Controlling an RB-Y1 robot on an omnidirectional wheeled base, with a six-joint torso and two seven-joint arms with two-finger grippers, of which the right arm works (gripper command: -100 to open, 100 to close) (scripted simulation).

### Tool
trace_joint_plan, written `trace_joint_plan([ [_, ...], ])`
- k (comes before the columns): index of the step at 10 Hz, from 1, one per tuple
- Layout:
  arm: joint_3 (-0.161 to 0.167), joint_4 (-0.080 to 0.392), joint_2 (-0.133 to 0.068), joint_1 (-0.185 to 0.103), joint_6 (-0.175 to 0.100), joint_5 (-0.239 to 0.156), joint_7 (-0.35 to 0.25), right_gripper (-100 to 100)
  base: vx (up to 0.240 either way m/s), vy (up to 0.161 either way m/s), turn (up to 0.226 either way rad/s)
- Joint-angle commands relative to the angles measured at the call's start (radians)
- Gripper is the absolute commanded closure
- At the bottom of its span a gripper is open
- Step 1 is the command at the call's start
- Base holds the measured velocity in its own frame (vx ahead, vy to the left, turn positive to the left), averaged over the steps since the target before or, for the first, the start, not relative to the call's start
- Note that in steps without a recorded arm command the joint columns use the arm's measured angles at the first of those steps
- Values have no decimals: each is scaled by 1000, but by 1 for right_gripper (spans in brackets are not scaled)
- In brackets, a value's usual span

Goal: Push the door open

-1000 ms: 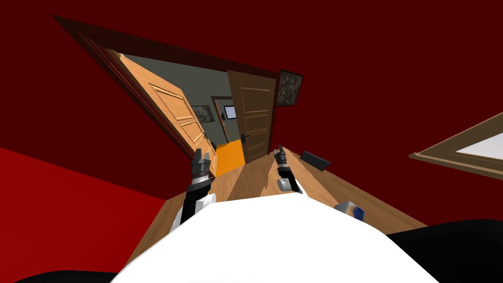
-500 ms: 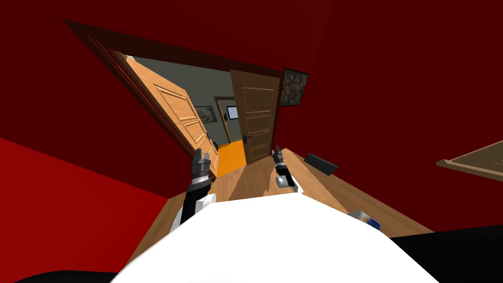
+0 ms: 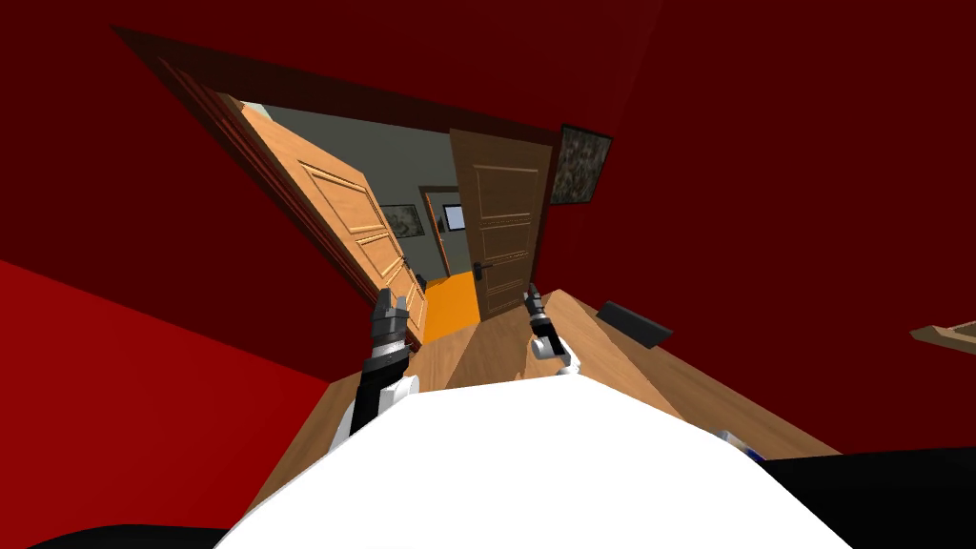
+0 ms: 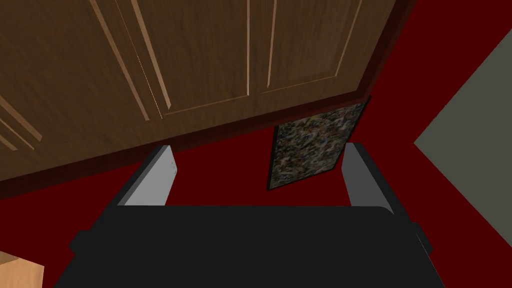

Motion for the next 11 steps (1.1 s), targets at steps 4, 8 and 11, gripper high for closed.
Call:
trace_joint_plan([
  [4, -3, 130, -6, -81, 5, -4, 1, -100, 79, -2, 60],
  [8, -6, 234, -9, -148, 10, -7, 2, -100, 80, -6, 60],
  [11, -8, 302, -10, -192, 13, -9, 2, -100, 64, -3, 55],
])
